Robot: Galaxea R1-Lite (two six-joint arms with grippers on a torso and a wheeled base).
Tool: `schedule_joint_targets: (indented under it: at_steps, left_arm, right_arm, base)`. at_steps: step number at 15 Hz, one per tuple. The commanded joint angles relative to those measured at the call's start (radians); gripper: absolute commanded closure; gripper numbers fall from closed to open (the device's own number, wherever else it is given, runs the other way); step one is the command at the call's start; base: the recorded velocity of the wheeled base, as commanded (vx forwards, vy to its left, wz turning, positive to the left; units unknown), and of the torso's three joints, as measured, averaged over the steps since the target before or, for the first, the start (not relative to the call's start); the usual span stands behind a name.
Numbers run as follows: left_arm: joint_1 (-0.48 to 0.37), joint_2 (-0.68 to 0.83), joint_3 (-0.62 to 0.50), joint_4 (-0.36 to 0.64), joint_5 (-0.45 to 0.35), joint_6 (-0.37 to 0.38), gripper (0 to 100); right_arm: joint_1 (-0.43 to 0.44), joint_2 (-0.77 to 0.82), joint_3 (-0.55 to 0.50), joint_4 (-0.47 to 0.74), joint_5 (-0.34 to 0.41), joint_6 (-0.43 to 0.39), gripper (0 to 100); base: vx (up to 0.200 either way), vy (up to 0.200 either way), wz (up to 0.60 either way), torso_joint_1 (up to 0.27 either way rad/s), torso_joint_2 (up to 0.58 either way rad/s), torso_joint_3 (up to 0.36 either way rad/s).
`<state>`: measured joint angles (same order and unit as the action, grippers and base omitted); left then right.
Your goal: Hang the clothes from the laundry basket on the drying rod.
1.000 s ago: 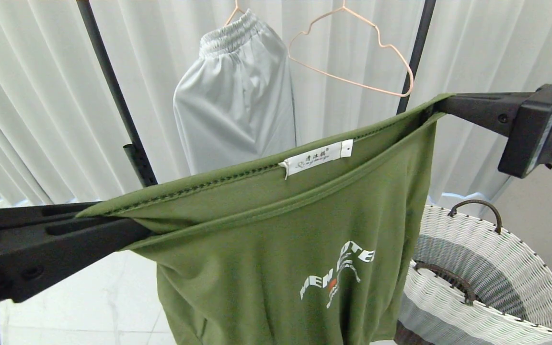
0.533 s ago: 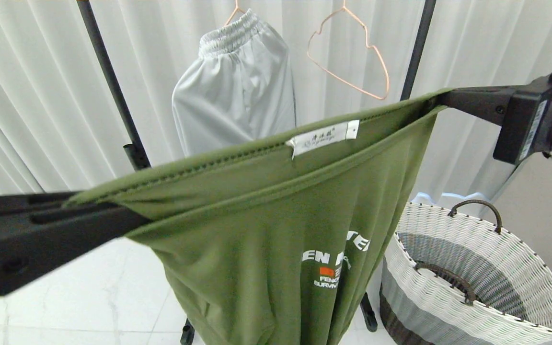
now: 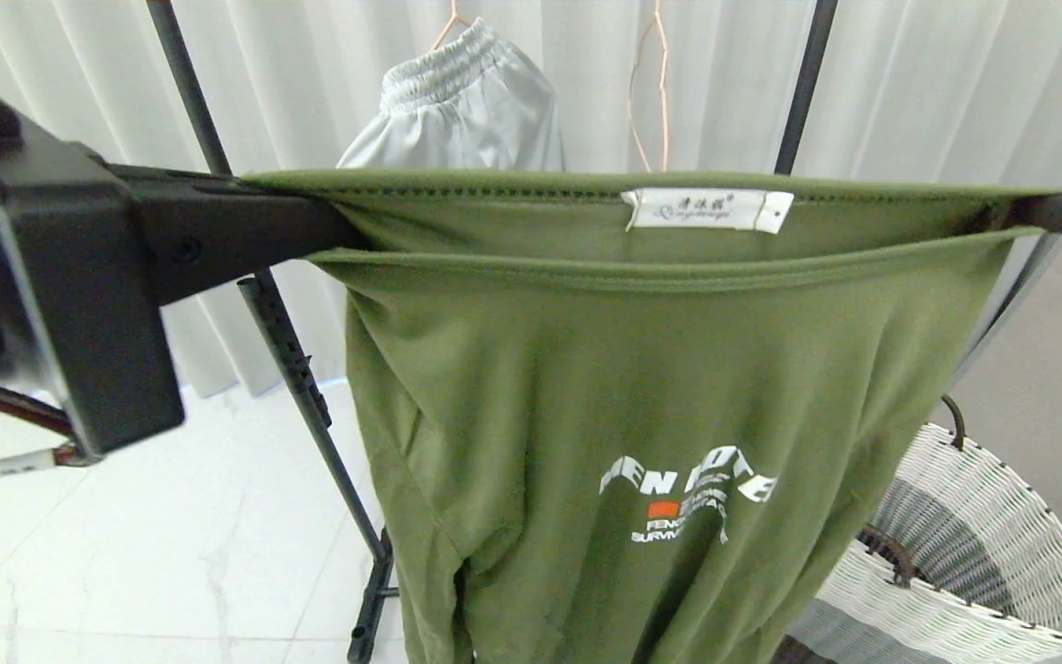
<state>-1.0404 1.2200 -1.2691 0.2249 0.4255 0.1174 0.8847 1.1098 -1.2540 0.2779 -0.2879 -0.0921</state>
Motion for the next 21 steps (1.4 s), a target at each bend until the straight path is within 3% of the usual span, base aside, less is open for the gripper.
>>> schedule_joint_targets:
  at_steps: [1,5,16,17,21]
  left_arm:
    - [0.002,0.021,0.048,-0.027,0.001,0.001,100]
    - [0.0,0.009,0.062,-0.033,0.002,0.002,100]
    - [-0.001,0.007,0.065,-0.033,0.002,0.002,100]
    - [-0.001,0.009,0.065,-0.033,0.002,0.001,100]
    - [0.0,0.007,0.068,-0.032,0.004,0.002,100]
  right_arm:
    - [0.039,-0.102,0.119,0.011,-0.007,-0.001,100]
    - [0.068,-0.107,0.176,-0.078,-0.01,-0.001,100]
    - [0.068,-0.1,0.173,-0.082,-0.01,-0.001,100]
    - [0.068,-0.1,0.173,-0.082,-0.008,-0.001,0]
    - [0.069,-0.105,0.182,-0.08,0.001,-0.021,0]
  base:
    - [0.0,0.0,0.0,0.0,0.0,0.0]
    - [0.0,0.0,0.0,0.0,0.0,0.0]
    - [0.0,0.0,0.0,0.0,0.0,0.0]
    - [0.0,0.0,0.0,0.0,0.0,0.0]
    - [0.0,0.0,0.0,0.0,0.0,0.0]
